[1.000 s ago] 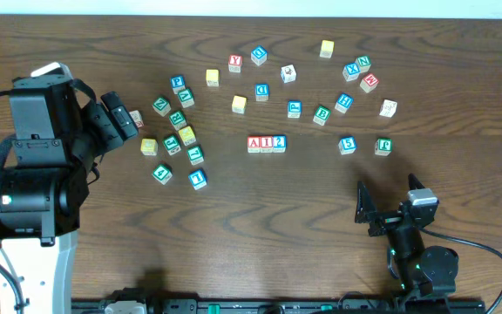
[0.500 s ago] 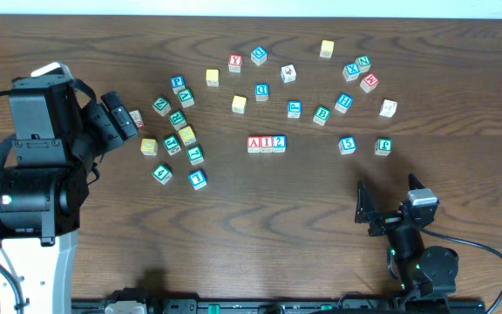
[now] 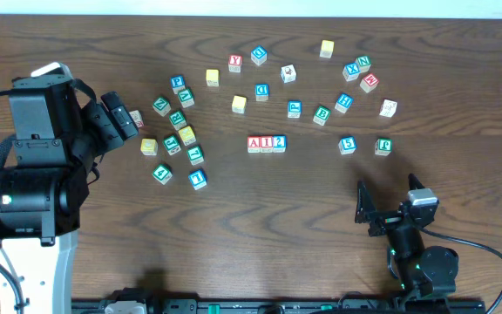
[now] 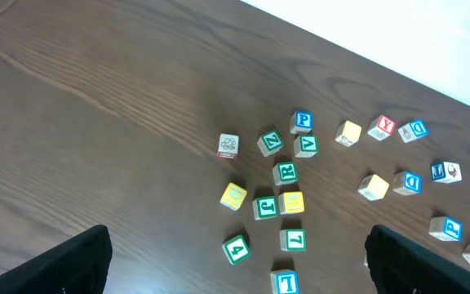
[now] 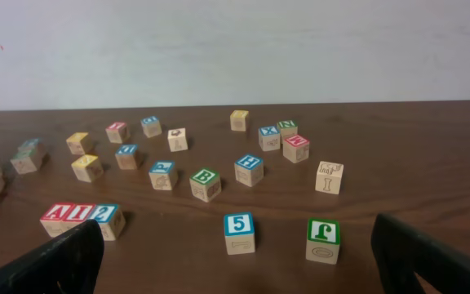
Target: Spell out AI2
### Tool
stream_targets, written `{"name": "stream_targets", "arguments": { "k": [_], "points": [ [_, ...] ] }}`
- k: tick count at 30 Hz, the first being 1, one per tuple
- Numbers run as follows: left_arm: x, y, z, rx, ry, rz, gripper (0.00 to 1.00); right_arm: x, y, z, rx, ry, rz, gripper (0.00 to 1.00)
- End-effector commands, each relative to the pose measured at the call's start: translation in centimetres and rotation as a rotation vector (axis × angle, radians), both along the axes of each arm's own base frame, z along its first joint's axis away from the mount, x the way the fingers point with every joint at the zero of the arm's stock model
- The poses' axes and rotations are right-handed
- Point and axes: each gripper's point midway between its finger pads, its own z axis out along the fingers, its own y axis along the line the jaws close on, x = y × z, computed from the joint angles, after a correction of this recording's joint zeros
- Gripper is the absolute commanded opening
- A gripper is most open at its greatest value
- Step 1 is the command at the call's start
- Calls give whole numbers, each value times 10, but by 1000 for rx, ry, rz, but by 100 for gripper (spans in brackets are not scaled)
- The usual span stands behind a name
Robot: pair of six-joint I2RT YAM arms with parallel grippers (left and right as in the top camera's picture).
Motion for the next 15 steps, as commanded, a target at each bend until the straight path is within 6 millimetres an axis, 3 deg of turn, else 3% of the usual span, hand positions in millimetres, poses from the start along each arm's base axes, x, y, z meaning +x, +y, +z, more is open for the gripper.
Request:
{"name": "stream_targets", "arguments": {
  "k": [1, 15],
  "points": [
    [1, 4, 3, 13, -6, 11, 98, 0, 0, 0, 10, -1, 3, 99],
    [2, 4, 1, 13, 1, 11, 98, 0, 0, 0, 10, 0, 3, 99]
  ]
}}
